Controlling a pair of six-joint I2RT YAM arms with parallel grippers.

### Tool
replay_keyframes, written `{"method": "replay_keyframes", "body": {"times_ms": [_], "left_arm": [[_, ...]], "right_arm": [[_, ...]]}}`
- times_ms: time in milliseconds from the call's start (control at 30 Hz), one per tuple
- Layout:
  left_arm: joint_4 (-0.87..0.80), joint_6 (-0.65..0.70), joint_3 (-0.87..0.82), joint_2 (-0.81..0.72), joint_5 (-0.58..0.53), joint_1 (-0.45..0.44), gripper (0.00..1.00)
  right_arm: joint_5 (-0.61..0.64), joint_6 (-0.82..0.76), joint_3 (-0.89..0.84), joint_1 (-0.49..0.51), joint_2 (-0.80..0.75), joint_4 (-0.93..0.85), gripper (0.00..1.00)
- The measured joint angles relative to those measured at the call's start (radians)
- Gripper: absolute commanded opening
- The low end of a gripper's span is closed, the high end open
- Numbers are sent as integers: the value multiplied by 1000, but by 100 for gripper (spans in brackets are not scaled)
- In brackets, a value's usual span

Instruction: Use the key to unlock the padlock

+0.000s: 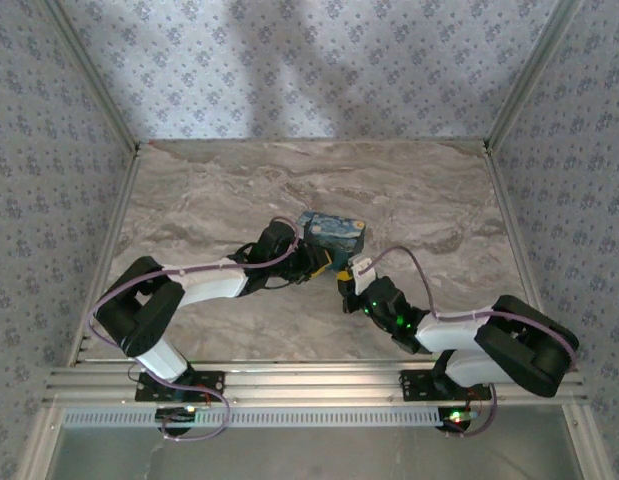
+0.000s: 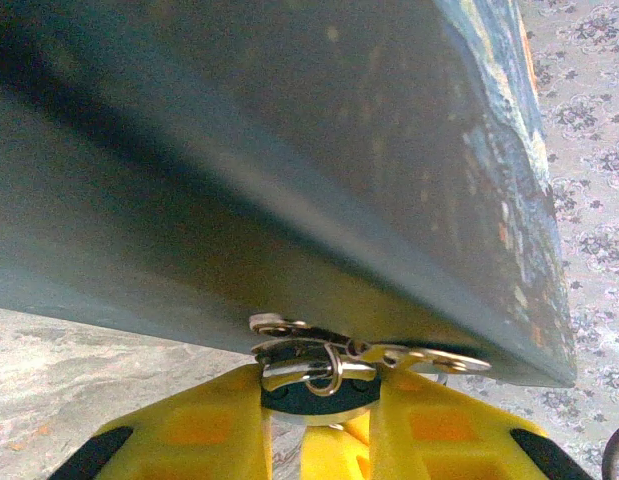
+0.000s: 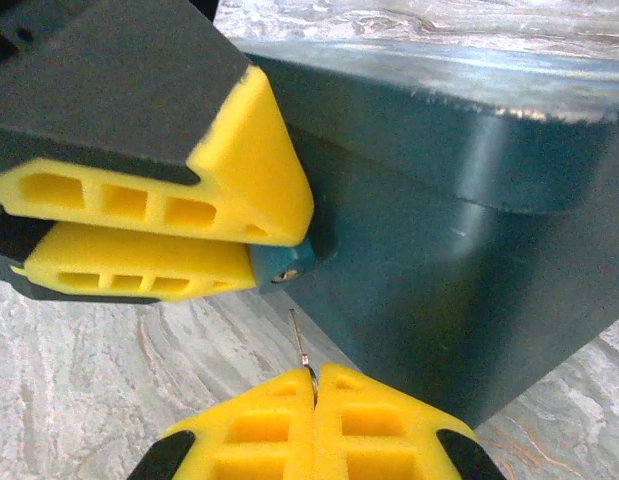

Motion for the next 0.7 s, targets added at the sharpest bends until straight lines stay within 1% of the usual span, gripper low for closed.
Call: {"method": "replay_keyframes", "body": {"times_ms": [700], "left_arm": [[0, 0, 0, 0, 0, 0, 25]], "right_arm": [[-35, 15, 2, -19, 24, 60, 0]]}}
